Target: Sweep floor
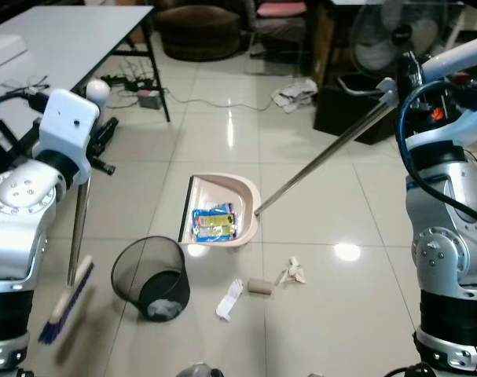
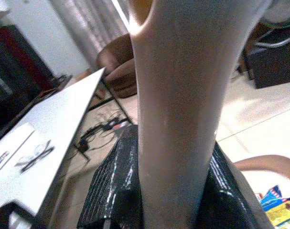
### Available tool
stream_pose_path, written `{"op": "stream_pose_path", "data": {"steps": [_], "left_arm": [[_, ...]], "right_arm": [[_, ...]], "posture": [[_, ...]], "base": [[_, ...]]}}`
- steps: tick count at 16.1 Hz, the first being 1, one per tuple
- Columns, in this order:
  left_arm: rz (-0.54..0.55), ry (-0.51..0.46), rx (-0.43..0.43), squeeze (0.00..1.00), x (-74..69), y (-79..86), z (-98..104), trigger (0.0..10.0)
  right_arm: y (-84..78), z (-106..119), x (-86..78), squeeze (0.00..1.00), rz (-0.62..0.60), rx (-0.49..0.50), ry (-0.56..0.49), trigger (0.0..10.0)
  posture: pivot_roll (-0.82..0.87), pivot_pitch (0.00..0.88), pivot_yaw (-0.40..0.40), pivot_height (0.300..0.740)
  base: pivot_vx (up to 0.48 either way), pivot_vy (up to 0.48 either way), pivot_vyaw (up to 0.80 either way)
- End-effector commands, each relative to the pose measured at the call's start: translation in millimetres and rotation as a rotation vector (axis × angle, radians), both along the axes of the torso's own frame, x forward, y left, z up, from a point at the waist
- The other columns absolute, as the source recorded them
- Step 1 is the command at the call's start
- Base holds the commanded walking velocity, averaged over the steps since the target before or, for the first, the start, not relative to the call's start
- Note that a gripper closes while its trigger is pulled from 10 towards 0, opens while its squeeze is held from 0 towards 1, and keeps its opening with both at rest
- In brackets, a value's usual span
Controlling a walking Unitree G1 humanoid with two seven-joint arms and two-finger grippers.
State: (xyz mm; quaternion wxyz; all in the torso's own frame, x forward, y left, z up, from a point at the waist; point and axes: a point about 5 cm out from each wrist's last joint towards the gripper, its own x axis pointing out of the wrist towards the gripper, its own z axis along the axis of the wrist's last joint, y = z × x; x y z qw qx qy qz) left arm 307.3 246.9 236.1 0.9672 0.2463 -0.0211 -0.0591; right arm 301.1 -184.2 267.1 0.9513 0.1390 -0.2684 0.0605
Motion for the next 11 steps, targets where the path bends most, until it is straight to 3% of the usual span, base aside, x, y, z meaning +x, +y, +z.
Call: {"op": "stream_pose_path", "data": {"steps": [1,3,5,7,11], "left_arm": [[0.052,-0.039,0.031,0.00,-3.7,1.9,0.7,10.0],[0.106,-0.050,-0.108,0.00,-9.4,2.7,-20.1,10.0],[0.142,-0.033,-0.177,0.00,-16.0,2.1,-37.8,10.0],[0.157,-0.002,-0.135,0.00,-25.9,2.0,-59.3,10.0],[0.160,-0.004,-0.123,0.00,-35.3,-4.7,-74.3,10.0]], "right_arm": [[10.1,11.0,1.3,0.00,0.040,0.020,-0.040,10.0],[16.3,9.3,4.3,0.00,0.042,0.018,-0.036,10.0],[19.3,8.3,6.9,0.00,0.046,0.022,-0.033,10.0],[23.3,4.9,9.3,0.00,0.056,0.026,-0.021,10.0],[25.0,-1.8,11.6,0.00,0.038,0.024,-0.001,10.0]], "posture": [[-0.07,0.000,0.054,0.740],[-0.08,0.000,0.053,0.740],[-0.08,0.000,0.050,0.740],[-0.07,0.000,0.047,0.740],[-0.07,0.000,0.045,0.740]], "base": [[0.000,0.000,0.80],[0.000,0.000,0.80],[0.000,0.000,0.80],[0.000,0.000,0.80],[0.000,0.000,0.80]]}}
